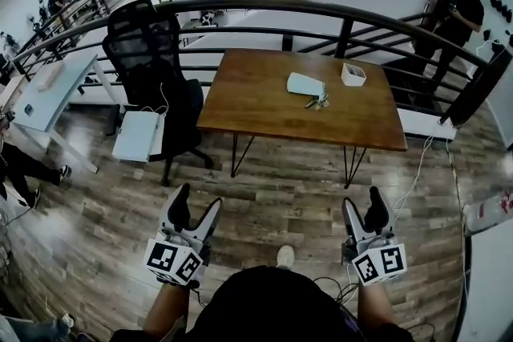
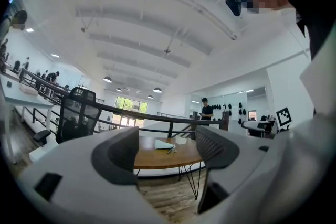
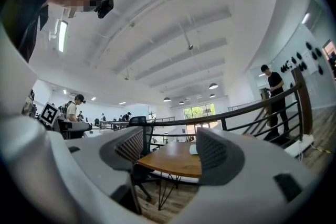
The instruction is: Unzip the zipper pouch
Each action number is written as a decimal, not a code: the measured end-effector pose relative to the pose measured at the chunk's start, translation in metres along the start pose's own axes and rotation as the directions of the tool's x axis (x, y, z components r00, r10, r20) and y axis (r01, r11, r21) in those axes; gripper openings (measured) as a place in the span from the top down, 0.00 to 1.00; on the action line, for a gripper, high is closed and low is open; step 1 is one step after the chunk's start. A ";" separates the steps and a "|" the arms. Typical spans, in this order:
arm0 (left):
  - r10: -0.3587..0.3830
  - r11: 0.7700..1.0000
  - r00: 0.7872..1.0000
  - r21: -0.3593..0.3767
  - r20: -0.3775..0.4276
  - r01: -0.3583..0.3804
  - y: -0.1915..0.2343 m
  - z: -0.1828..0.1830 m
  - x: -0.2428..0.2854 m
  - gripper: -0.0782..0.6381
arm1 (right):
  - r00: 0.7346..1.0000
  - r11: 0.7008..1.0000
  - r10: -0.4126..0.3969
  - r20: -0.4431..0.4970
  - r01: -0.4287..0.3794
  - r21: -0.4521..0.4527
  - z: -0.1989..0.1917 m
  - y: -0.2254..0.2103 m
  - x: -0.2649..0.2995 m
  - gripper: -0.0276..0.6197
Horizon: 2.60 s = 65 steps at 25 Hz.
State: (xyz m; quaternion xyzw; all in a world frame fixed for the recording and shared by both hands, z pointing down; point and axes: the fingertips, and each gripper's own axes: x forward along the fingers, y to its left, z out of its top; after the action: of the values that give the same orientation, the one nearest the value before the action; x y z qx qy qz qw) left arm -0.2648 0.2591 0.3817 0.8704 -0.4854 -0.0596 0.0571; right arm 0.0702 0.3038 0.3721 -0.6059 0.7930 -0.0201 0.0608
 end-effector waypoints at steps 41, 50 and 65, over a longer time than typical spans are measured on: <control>-0.087 0.996 0.995 -0.008 -0.045 0.087 0.000 -0.032 0.334 0.43 | 0.996 0.996 -0.089 0.002 0.089 0.010 0.010 -0.217 0.190 0.51; -0.143 0.990 0.987 -0.031 -0.072 0.141 0.036 -0.043 0.414 0.43 | 0.995 0.995 -0.098 -0.024 0.097 -0.021 0.008 -0.231 0.269 0.52; -0.259 0.966 0.949 -0.034 -0.180 0.257 0.075 -0.074 0.494 0.43 | 0.991 0.993 -0.111 -0.074 0.114 0.030 -0.031 -0.230 0.355 0.53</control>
State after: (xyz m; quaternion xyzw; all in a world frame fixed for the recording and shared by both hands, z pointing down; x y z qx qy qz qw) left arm -0.0584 -0.1976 0.4428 0.9279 -0.3597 0.0113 0.0974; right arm 0.1957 -0.1005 0.4016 -0.6473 0.7588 -0.0589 0.0409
